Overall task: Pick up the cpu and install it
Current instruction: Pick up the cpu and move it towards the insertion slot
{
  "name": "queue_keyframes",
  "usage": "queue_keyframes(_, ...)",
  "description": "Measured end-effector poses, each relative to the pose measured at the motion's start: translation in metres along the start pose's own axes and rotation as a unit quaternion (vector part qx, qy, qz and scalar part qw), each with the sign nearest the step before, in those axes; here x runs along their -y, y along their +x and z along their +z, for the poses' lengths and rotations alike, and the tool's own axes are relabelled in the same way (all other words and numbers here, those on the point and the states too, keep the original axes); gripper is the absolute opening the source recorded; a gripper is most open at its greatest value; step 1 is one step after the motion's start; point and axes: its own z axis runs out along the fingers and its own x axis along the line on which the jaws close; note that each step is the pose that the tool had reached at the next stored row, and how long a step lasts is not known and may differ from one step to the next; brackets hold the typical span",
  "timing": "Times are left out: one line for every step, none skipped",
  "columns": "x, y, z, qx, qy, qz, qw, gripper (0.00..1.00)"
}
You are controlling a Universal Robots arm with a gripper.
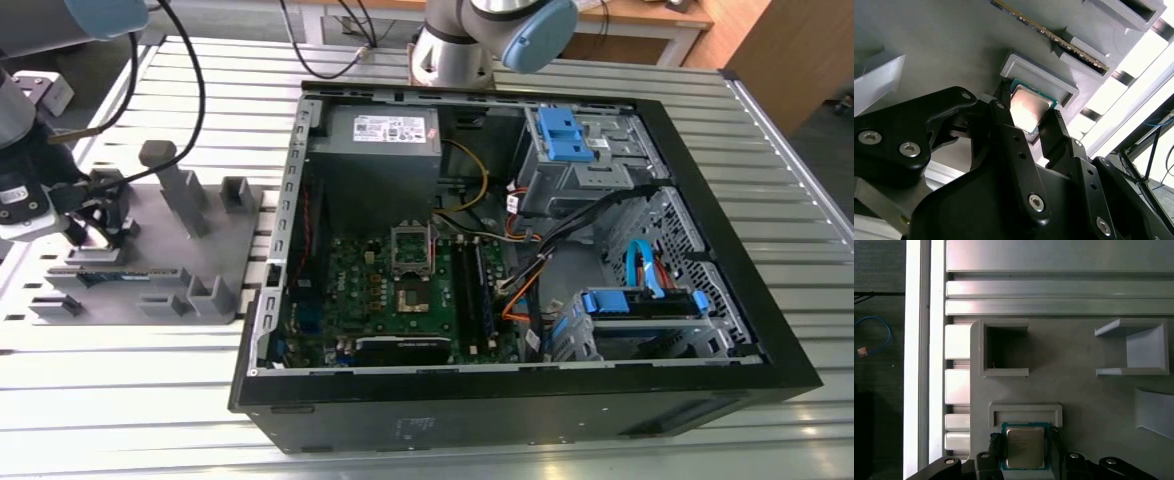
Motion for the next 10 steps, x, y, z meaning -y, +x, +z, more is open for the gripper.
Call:
queue_keyframes(-0.0001, -0.0001, -0.0011, 0.0002, -0.0001, 0.000, 1.00000, 0.47)
queue_keyframes(-0.0002, -0.0001, -0.0026, 0.0003, -0.0002, 0.000, 1.00000, 0.47)
queue_keyframes(-0.0002, -0.0001, -0.0043, 0.0002, -0.0001, 0.000, 1.00000, 0.47)
queue_keyframes(-0.0003, -0.0001, -0.0058, 0.0002, -0.0001, 0.000, 1.00000, 0.47)
queue_keyframes(-0.0004, -0.0001, -0.0070, 0.0003, -0.0002, 0.000, 1.00000, 0.47)
queue_keyframes(-0.0004, -0.0002, -0.0078, 0.0003, -0.0002, 0.000, 1.00000, 0.47)
queue_keyframes(-0.0004, -0.0002, -0.0078, 0.0004, -0.0002, 0.000, 1.00000, 0.47)
queue_keyframes(-0.0004, -0.0002, -0.0077, 0.0004, -0.0003, 0.000, 1.00000, 0.47)
queue_keyframes(-0.0004, -0.0002, -0.0078, 0.0004, -0.0003, 0.000, 1.00000, 0.47)
queue_keyframes(-0.0004, -0.0001, -0.0082, 0.0003, -0.0002, 0.000, 1.00000, 0.47)
